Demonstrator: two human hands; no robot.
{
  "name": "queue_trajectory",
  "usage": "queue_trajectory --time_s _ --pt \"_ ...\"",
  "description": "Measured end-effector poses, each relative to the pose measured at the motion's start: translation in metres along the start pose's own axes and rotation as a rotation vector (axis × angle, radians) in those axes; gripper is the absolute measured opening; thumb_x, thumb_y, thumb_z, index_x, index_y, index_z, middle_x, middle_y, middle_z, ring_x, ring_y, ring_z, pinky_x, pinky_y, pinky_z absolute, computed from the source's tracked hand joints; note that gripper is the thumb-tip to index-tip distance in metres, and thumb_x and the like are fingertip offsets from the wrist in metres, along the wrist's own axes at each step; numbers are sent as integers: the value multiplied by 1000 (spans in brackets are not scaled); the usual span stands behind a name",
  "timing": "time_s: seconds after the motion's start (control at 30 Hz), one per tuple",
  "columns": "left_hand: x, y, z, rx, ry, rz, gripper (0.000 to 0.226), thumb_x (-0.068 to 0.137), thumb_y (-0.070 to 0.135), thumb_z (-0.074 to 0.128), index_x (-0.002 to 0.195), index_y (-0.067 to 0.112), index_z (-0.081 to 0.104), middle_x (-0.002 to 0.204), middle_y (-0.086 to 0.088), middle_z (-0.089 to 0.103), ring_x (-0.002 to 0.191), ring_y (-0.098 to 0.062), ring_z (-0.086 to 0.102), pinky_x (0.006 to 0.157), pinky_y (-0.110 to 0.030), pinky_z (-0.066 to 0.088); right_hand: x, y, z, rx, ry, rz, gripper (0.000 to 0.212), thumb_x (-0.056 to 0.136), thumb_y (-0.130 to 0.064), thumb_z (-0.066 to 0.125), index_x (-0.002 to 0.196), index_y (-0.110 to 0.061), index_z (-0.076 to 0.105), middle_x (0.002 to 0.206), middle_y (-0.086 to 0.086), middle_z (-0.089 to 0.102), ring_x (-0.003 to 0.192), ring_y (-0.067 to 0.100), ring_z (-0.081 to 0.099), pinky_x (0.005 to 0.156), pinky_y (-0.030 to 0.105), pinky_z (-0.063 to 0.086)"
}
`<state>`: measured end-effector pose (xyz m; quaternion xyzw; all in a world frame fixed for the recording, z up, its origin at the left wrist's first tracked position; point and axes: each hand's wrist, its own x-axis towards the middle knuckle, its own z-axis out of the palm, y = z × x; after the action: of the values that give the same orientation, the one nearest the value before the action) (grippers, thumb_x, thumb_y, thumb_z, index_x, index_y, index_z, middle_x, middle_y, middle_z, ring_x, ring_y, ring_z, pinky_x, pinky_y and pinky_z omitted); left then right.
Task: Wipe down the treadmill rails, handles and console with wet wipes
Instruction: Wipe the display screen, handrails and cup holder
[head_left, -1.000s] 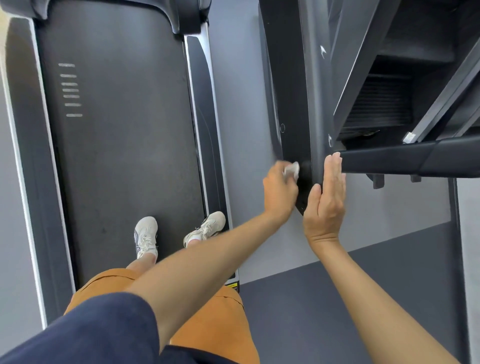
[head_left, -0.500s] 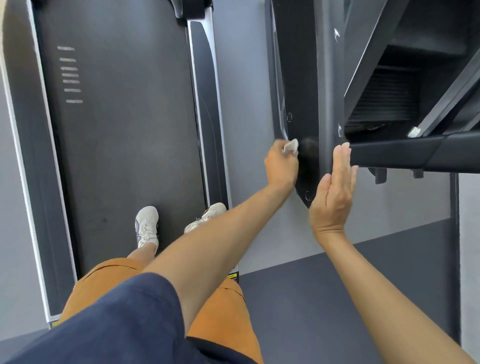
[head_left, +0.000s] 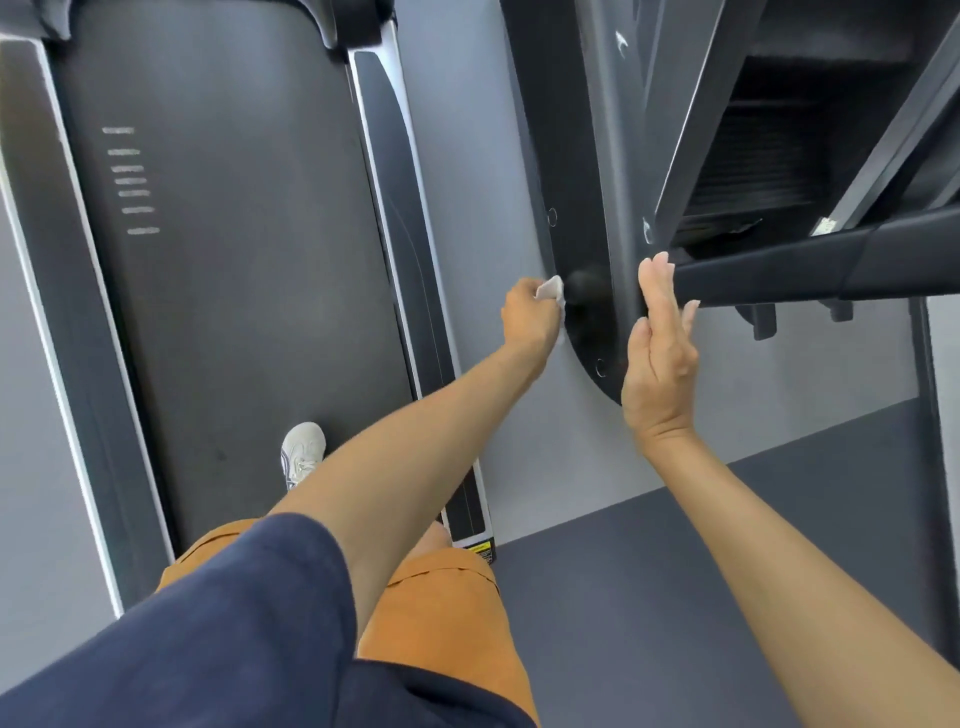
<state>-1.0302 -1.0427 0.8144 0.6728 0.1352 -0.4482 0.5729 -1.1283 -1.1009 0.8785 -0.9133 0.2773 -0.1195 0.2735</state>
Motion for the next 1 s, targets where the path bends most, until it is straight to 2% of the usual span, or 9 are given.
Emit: queue_trajectory --time_s 0.1,0.27,0.4,0.5,0.6,0.67,0.77,0.9,1.0 --pt "-50 -3 14 -77 -28 -60 11 89 7 47 89 5 58 70 -1 50 62 -15 43 54 -24 38 2 2 -4 15 -40 10 56 93 6 26 146 -10 31 152 -3 23 144 7 15 117 26 -9" --pt "-90 1 -7 -125 -325 3 12 80 -1 50 72 7 54 62 -10 56 62 -20 52 58 -24 44 5 1 -17 28 -191 2 56 94 0 25 149 -11 27 155 -5 15 146 7 8 116 25 -14" --pt "-43 7 -27 -181 4 -177 20 90 3 50 73 13 51 71 -2 54 67 -17 52 76 -30 47 -9 3 -23 36 -116 91 53 95 -3 25 147 -6 29 155 2 22 145 11 11 117 20 -5" --pt "-50 11 -9 -69 -70 -161 23 82 7 47 61 13 38 53 -4 47 52 -20 44 53 -23 36 -29 2 -25 126 26 313 51 96 -8 25 146 -6 33 151 7 35 143 17 26 117 17 8" --pt "-67 9 9 -129 -101 -215 16 77 5 41 65 13 34 60 -9 43 50 -21 36 51 -24 31 -47 2 -28 131 61 429 47 99 -8 27 145 -7 36 148 5 41 139 18 33 115 25 23" --pt "-75 4 13 -164 -107 -253 22 82 1 41 65 14 37 57 -3 43 45 -16 36 50 -22 30 -54 3 -29 136 77 478 45 101 -8 28 145 -9 37 146 5 43 137 19 36 114 26 25" --pt "-84 0 18 -222 -130 -303 32 82 -3 38 61 18 27 50 3 34 34 -13 28 43 -22 20 -57 -2 -26 175 69 539 43 102 -10 29 144 -10 40 144 6 46 135 21 39 116 36 28" --pt "-95 0 20 -233 -186 -273 33 84 -5 40 60 15 32 57 -2 38 49 -18 34 37 -11 28 -50 -25 -26 354 175 667 40 100 -7 33 137 -8 49 138 6 53 128 14 47 107 21 37" --pt "-100 3 16 -205 -251 -263 32 82 -5 41 58 14 33 55 -4 37 51 -22 37 38 -12 30 -45 -34 -37 606 385 854 37 97 -5 42 132 -6 52 125 4 54 111 4 56 88 4 41"
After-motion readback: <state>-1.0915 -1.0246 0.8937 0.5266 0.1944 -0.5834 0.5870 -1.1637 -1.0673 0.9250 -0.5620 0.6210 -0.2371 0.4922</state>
